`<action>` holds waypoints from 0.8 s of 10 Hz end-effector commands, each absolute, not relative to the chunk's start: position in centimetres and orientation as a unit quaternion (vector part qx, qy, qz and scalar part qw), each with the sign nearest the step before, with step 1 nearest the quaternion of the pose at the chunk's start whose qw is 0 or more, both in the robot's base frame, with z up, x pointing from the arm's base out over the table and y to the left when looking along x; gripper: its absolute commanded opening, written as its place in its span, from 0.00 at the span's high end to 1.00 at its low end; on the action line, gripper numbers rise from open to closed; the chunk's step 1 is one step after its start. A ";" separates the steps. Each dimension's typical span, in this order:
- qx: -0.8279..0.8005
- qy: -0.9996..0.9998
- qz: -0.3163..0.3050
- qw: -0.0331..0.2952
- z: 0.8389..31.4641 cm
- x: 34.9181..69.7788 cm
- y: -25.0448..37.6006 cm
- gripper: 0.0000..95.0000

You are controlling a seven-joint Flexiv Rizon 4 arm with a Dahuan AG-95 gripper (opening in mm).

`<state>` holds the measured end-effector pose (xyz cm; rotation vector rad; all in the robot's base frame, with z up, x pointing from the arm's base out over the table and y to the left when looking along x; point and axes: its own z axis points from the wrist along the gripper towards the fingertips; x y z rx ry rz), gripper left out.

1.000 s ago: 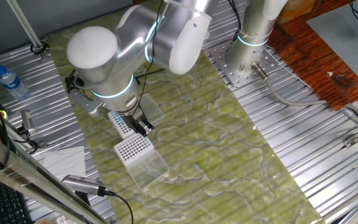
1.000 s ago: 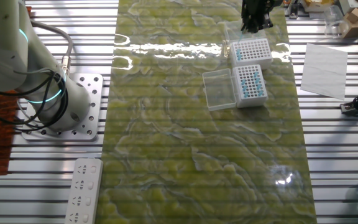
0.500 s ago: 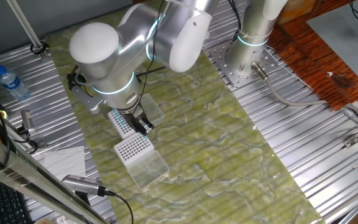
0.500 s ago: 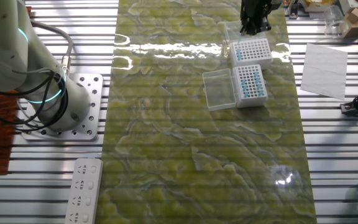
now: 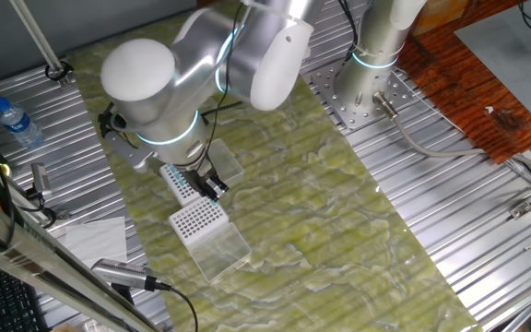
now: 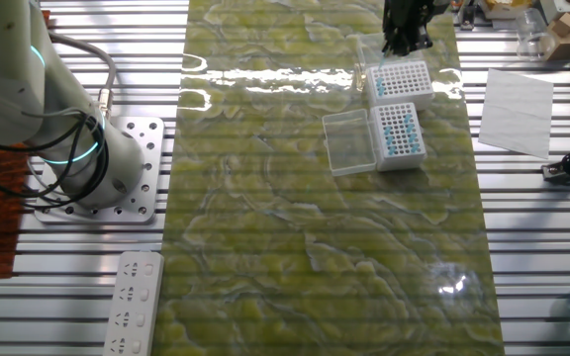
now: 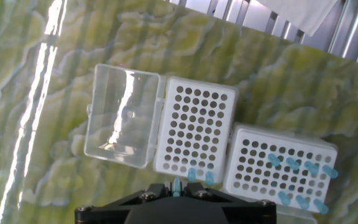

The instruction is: Transfer all medium pipette tips from one holder to another

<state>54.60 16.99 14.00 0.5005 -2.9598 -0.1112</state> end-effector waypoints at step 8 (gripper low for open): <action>0.144 -0.986 -0.032 0.071 13.7 54.8 17.4 1.00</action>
